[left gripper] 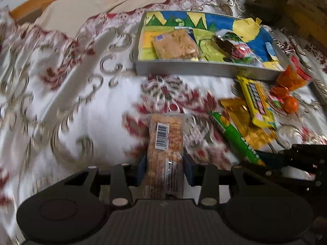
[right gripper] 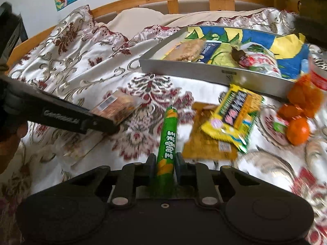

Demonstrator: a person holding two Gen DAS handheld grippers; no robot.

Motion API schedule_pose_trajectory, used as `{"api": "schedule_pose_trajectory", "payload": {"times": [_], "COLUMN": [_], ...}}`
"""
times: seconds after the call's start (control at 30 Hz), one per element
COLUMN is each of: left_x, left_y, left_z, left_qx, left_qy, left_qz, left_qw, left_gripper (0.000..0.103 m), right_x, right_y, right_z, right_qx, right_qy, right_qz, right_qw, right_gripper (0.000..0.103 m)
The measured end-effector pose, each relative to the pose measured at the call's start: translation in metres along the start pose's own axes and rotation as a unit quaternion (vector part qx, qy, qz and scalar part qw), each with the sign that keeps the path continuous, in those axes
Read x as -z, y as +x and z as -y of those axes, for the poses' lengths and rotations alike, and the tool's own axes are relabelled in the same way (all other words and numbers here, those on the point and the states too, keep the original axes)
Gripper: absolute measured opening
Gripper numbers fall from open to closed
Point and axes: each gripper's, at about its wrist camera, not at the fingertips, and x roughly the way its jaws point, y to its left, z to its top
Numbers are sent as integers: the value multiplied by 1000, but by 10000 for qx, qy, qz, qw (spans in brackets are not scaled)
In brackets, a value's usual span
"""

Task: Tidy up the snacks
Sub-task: 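Carry pastry packet into the tray with left tool while right tool carries green stick there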

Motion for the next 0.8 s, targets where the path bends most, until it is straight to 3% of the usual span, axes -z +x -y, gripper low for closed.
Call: {"api": "schedule_pose_trajectory", "payload": {"times": [0.17, 0.3, 0.4, 0.53, 0.7, 0.8], "left_x": [23, 23, 24, 30, 42, 52], "left_y": [-13, -15, -16, -24, -35, -40], "left_z": [9, 21, 26, 30, 48, 62], "left_qx": [59, -99, -181, -86, -135, -204], "left_qy": [-119, -52, 19, 30, 148, 232], "left_qz": [38, -28, -92, -225, -264, -191], "left_qw": [9999, 9999, 9998, 9997, 9995, 9993], "left_gripper": [43, 43, 43, 42, 42, 42], "right_x": [14, 15, 17, 27, 47, 63], "right_y": [-16, -8, -9, -21, -38, -47], "right_z": [-7, -16, -17, -20, -28, -35], "right_qx": [136, 261, 318, 416, 641, 851], "right_qy": [-418, -631, -625, -869, -1528, -2186], "right_qz": [-104, -91, -31, 11, 97, 87], "right_qw": [9990, 9976, 9975, 9954, 9861, 9721], "right_gripper": [21, 28, 19, 18, 18, 19]}}
